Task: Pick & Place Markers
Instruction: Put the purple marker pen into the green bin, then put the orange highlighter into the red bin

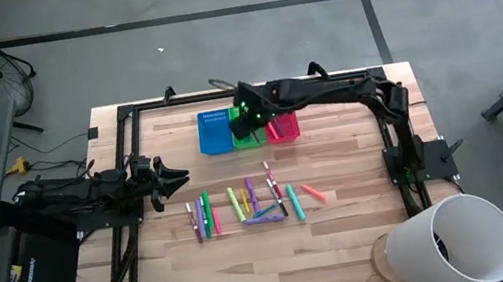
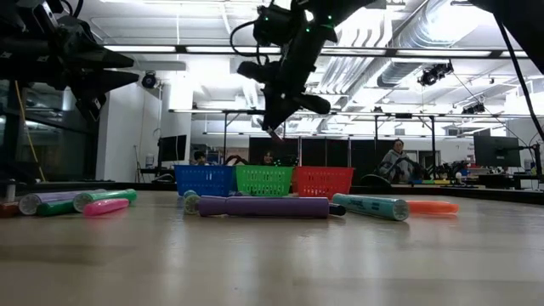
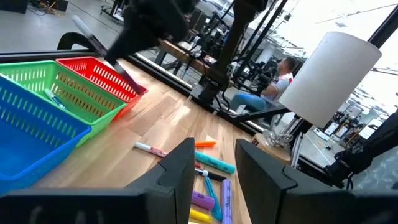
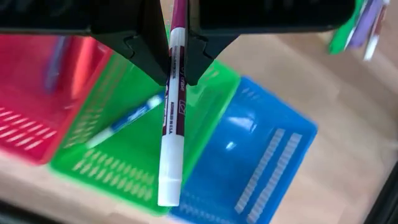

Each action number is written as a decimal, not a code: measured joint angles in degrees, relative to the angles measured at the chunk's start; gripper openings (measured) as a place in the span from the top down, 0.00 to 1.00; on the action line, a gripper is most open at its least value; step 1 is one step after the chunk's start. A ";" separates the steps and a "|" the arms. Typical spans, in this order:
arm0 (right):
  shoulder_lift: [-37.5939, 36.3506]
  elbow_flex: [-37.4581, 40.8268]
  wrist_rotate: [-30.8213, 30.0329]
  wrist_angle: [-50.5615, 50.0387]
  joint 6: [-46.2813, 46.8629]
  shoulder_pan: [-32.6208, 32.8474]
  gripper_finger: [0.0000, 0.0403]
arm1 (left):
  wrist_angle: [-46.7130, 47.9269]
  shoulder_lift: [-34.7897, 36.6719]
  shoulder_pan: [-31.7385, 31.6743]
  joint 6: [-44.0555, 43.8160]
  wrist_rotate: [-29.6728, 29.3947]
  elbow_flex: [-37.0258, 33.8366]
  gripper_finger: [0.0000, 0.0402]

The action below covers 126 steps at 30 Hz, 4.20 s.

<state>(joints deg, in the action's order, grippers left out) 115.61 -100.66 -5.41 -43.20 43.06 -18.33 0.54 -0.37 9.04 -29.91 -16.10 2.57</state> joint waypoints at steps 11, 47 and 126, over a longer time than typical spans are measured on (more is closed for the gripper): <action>-0.11 7.69 1.58 11.35 5.92 -4.31 0.95 | 0.00 -0.01 -0.01 0.01 0.00 0.01 0.71; -0.31 9.98 9.56 14.28 1.50 -3.49 0.74 | 0.00 0.00 0.00 0.00 0.00 0.02 0.71; -8.88 38.46 9.91 -0.40 -2.28 23.28 0.63 | -0.02 0.01 0.00 0.00 0.00 0.02 0.71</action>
<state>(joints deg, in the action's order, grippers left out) 106.73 -62.20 4.50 -43.59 40.79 4.95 0.51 -0.36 9.04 -29.91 -16.10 2.59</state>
